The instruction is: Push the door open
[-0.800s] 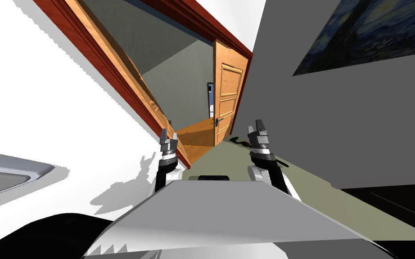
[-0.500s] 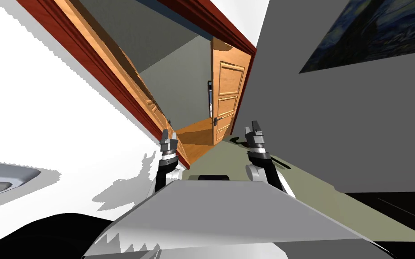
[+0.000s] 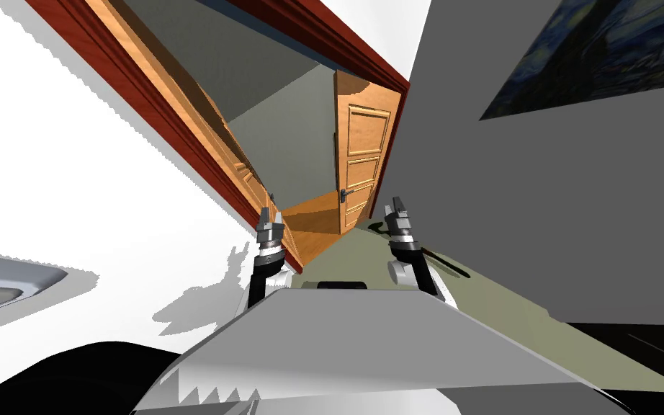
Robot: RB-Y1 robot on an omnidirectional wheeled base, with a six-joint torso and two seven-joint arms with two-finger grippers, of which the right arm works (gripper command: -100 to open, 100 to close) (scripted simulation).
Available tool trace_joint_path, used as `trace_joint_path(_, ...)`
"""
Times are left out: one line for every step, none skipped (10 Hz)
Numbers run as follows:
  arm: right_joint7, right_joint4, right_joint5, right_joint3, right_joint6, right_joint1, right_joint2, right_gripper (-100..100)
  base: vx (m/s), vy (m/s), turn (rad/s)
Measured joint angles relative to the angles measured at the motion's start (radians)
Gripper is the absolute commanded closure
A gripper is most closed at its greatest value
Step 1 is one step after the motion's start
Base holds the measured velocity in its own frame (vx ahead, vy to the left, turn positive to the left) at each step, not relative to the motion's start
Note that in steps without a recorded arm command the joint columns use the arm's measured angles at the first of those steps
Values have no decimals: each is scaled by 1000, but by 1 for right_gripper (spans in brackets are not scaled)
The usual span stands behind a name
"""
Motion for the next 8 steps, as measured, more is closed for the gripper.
trace_joint_path(-11, 29, 4, 4, -4, -18, -3, -100, 81, -73, 54)
trace_joint_path(-22, 62, 8, 7, -9, -36, -7, -100, 88, -73, 46)
trace_joint_path(-33, 92, 13, 13, -12, -53, -9, -100, 83, -85, 56)
trace_joint_path(-47, 113, 17, 18, -13, -66, -15, -100, 56, -60, 25)
trace_joint_path(-56, 142, 18, 15, -15, -85, -18, -100, 55, -49, 35)
trace_joint_path(-68, 172, 18, 12, -16, -105, -26, -100, 71, -66, 68)
trace_joint_path(-79, 203, 24, 19, -18, -124, -26, -100, 77, -86, 63)
trace_joint_path(-93, 239, 28, 20, -25, -147, -33, -100, 57, -65, 20)
